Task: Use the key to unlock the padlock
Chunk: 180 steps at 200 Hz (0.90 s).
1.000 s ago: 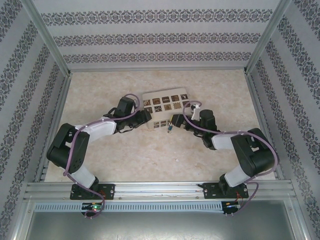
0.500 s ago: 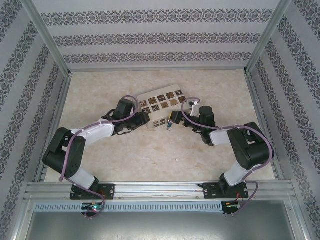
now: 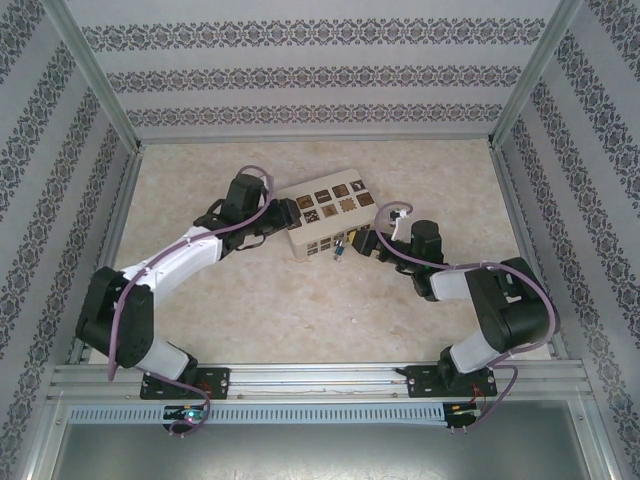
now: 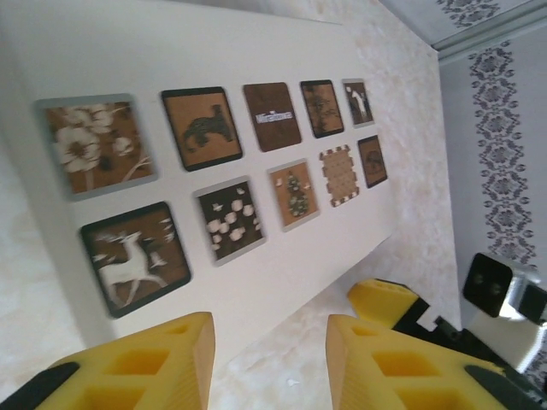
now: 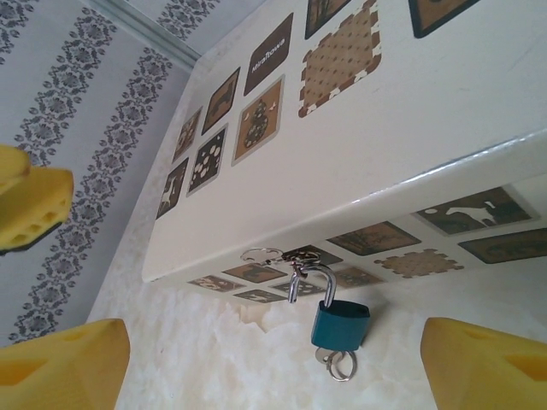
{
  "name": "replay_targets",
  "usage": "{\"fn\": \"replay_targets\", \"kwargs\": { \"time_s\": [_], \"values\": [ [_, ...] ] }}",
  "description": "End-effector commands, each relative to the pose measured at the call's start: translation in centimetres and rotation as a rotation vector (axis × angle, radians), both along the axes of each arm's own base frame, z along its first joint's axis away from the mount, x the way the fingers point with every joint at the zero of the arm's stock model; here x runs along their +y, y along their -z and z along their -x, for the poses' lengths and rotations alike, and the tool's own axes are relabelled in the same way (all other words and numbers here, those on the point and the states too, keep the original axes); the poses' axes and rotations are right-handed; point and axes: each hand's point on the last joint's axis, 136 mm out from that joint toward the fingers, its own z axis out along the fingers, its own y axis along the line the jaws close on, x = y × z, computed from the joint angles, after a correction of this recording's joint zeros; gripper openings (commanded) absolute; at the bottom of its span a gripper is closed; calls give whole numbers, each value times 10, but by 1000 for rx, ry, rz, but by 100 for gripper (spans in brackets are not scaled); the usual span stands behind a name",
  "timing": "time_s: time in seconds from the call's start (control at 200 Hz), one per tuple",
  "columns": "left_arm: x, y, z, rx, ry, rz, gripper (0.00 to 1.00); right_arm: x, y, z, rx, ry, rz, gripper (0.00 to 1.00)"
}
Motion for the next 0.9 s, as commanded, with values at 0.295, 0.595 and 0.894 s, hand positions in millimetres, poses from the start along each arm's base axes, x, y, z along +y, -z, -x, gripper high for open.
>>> {"fn": "replay_targets", "kwargs": {
  "time_s": [0.295, 0.595, 0.894],
  "values": [
    [-52, 33, -13, 104, 149, 1, 27, 30, 6, -3, -15, -96, -23, 84],
    [-47, 65, -9, 165, 146, -59, 25, 41, 12, -11, -38, -115, -23, 83],
    [-42, 82, -1, 202, 138, -82, 25, 52, 18, -12, -38, -157, -35, 83]
  ]
}}
